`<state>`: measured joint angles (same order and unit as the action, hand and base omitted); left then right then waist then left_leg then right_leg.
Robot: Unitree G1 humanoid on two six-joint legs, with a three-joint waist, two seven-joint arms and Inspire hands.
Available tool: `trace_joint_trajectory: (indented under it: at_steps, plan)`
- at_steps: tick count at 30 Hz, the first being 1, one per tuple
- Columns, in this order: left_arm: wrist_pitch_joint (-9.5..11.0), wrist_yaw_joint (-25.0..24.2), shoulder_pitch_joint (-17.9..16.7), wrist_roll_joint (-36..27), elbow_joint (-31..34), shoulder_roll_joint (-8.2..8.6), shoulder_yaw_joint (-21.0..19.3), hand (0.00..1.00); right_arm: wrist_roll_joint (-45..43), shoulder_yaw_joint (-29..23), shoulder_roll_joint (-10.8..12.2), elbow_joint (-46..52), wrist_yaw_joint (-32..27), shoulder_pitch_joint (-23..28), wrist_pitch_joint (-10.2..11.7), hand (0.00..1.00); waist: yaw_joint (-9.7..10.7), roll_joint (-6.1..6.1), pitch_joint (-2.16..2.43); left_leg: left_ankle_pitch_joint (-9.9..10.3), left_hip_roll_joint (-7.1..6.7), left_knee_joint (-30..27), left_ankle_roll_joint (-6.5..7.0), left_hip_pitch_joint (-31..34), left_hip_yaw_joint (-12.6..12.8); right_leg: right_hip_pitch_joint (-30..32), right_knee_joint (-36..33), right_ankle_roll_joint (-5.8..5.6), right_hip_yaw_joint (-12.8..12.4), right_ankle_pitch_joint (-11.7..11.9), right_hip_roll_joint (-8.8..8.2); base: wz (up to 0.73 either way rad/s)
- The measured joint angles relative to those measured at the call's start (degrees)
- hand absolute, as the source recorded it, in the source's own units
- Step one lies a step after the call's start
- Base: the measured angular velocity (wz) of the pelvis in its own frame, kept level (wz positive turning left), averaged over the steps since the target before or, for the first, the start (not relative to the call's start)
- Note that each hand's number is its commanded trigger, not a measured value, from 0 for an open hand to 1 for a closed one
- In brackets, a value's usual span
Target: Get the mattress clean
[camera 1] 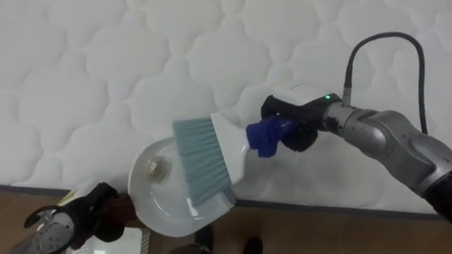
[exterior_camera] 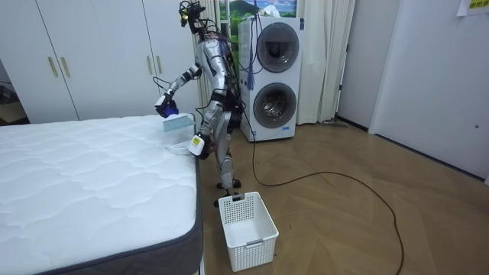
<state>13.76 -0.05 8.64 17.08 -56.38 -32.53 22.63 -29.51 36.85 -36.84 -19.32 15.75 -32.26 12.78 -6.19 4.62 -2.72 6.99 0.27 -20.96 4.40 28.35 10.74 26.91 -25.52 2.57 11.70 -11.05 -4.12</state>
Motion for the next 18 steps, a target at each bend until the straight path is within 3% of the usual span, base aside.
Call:
trace_joint_trajectory:
  at_steps: [6, 14, 18]
  plan:
    - [0.33, 0.57, -0.31, 0.66, 0.13, 0.00, -0.09, 1.00, 0.03, -0.94, 0.00, 2.12, -0.09, 0.00, 1.82, 1.00, 0.11, 0.03, 0.02, 0.00, 0.04, -0.53, 0.00, 0.00, 0.00, 0.01, -0.10, 0.16, -0.05, -0.12, -0.06, 0.00]
    - [0.54, 0.63, -0.23, 1.24, 0.11, 0.00, -0.11, 1.00, 0.71, -0.94, 0.00, 2.12, -0.09, 0.00, 2.34, 1.00, 0.07, 0.13, 0.09, -0.01, 0.05, -0.72, 0.01, 0.00, 0.01, 0.01, -0.25, 0.17, -0.24, -0.12, -0.03, 0.00]
    - [0.57, 0.77, -0.48, 0.93, 0.06, 0.00, 0.07, 1.00, 5.83, -0.94, -0.25, 0.95, -1.47, 0.07, 2.90, 1.00, 0.37, 0.31, 0.21, -0.02, -0.07, -0.70, 0.02, -0.27, 0.00, -0.15, -1.17, 0.00, -0.29, -0.26, -0.27, 0.03]
